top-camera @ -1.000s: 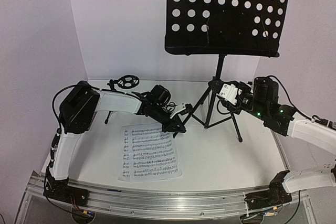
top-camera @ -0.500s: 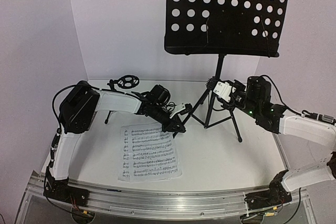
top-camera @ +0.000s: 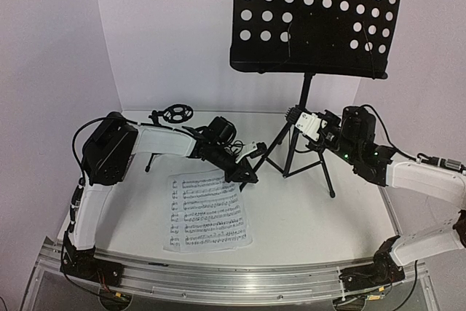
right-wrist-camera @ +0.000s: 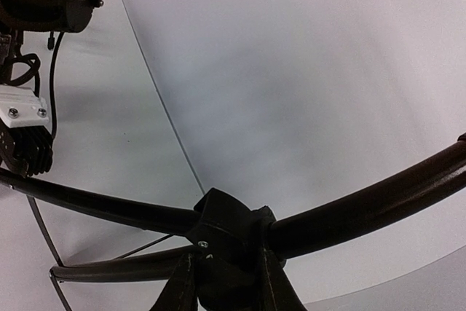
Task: Set up the instrument practice props
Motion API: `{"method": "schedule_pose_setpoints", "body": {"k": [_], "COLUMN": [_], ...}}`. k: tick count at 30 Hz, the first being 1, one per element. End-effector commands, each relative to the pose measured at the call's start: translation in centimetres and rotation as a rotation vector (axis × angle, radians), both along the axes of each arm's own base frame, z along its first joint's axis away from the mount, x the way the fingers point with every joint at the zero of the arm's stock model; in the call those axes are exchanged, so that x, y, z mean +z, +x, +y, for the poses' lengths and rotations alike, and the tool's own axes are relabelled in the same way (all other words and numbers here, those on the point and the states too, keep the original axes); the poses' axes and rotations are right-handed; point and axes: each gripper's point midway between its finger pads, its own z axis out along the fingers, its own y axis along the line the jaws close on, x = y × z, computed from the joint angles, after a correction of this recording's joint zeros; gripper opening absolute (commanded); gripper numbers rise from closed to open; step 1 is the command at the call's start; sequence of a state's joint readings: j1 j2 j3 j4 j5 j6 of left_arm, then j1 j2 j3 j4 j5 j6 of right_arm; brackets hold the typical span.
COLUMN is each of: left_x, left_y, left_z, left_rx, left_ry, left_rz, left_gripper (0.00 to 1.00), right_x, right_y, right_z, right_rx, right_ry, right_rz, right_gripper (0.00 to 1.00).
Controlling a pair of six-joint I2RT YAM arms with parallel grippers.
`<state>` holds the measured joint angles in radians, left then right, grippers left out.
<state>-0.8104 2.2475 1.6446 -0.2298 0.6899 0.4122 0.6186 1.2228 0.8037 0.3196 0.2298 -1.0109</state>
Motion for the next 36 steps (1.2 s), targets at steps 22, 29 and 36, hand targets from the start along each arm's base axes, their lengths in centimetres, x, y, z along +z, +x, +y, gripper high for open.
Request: {"method": "schedule_pose_setpoints", "body": {"k": [22, 29, 36], "left_x": [-2.0, -1.9, -1.5], "left_y": [-0.4, -0.5, -0.3], "left_z": [-0.3, -0.2, -0.4], "left_rx": [-0.015, -0.016, -0.016], "left_ry": [-0.022, -0.022, -0.029], "left_rz": [-0.013, -0.019, -0.028], "left_gripper": [0.0, 0.0, 0.0], "right_x": [-2.2, -2.8, -4.4], "right_y": [-0.7, -1.0, -1.6], "right_z": [0.0, 0.7, 1.7], "right_rx": [-0.391, -0.464, -0.55], "right_ry": [1.007, 1.194, 1.513], "right_rz": [0.363, 0.489, 0.725], "right_gripper": [0.0, 0.0, 0.0]}}
